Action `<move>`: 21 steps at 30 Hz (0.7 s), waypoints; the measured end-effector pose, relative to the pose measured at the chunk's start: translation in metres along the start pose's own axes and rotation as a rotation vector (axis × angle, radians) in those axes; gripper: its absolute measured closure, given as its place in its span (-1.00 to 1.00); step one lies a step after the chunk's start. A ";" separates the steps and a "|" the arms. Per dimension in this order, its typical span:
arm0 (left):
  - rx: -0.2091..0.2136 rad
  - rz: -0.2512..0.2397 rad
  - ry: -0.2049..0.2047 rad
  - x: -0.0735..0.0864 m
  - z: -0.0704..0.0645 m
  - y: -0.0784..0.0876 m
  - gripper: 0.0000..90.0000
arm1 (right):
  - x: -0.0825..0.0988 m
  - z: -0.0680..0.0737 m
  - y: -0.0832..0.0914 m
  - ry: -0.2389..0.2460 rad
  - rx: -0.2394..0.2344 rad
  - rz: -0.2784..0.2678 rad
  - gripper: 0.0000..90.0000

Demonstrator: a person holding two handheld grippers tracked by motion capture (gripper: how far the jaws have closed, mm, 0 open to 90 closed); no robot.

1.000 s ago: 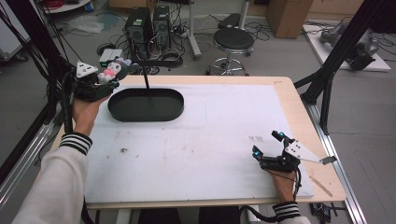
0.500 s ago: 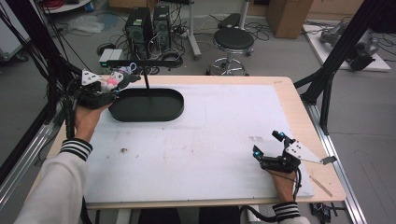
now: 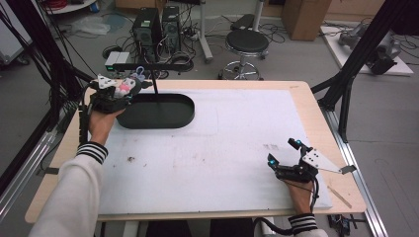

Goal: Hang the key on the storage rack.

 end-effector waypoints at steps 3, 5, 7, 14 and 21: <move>0.004 0.016 0.004 0.003 0.000 -0.003 0.22 | 0.000 0.000 0.000 0.000 0.000 0.000 -0.99; 0.006 0.032 0.006 0.005 0.001 -0.006 0.22 | 0.000 0.000 0.000 -0.001 0.000 0.000 -0.99; 0.008 0.032 0.012 0.006 0.002 -0.007 0.21 | 0.000 0.000 0.000 -0.003 -0.001 0.000 -0.99; 0.165 0.042 0.056 0.017 0.002 -0.015 -0.28 | 0.000 0.000 0.000 -0.009 0.000 -0.001 -0.99; 0.311 -0.017 0.113 0.024 -0.001 0.005 -0.92 | -0.001 -0.001 0.004 -0.008 0.009 -0.039 -0.99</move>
Point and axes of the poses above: each handheld gripper's, and its own axes: y roughly backward along the jaws, x roughly out of its underside, z roughly to its left, the point moved 7 cm from there along -y, roughly forward along the jaws, and after that the axes turned 13 degrees about -x, right-handed, at the moved point
